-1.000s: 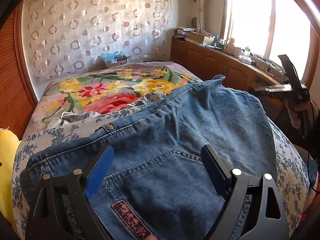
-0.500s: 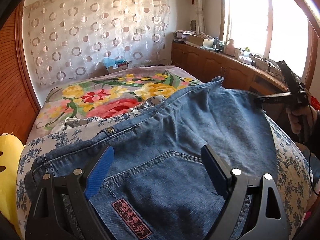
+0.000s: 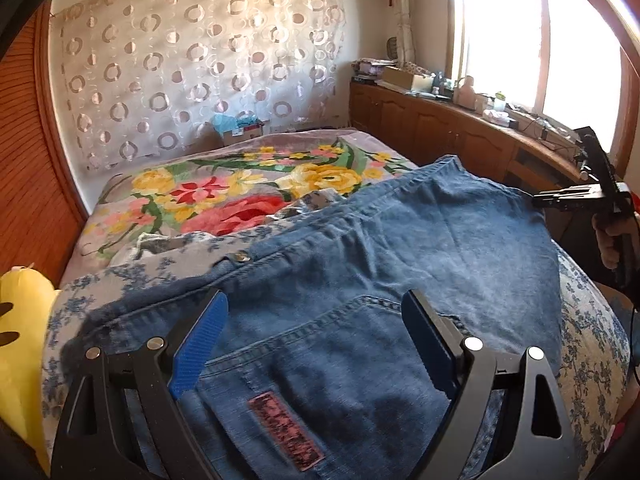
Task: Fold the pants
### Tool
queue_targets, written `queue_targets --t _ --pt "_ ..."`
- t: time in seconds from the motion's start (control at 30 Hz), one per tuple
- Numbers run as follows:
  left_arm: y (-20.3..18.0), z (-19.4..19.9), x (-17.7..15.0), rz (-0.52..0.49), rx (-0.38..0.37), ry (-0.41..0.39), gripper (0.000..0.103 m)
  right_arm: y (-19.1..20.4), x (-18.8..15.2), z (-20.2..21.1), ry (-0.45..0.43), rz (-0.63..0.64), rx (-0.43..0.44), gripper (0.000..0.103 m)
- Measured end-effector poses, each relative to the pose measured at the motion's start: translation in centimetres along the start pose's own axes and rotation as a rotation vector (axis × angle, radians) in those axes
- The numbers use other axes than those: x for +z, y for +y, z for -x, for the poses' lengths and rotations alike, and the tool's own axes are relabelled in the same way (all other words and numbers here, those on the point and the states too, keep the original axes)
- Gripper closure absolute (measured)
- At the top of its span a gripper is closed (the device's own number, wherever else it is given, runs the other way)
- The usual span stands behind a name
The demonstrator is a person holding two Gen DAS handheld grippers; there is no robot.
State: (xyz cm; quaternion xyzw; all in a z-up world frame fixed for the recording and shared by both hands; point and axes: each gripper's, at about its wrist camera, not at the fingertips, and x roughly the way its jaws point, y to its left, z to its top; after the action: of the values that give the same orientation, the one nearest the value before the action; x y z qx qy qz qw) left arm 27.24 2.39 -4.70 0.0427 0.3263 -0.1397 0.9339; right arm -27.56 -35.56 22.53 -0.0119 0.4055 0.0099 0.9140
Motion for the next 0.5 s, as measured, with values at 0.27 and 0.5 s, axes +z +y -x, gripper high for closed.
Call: queue_targets --t 0.27,0.5 --pt "3.6 3.8 -1.1 0.038 0.127 0.014 0.014 0.5 -0.5 -3.3 0.013 0.018 0.068 0.055" --pt "8.1 7.4 -6.1 0.154 0.231 0.072 0.014 0.0 -0.9 -5.2 0.018 0.011 0.103 0.047"
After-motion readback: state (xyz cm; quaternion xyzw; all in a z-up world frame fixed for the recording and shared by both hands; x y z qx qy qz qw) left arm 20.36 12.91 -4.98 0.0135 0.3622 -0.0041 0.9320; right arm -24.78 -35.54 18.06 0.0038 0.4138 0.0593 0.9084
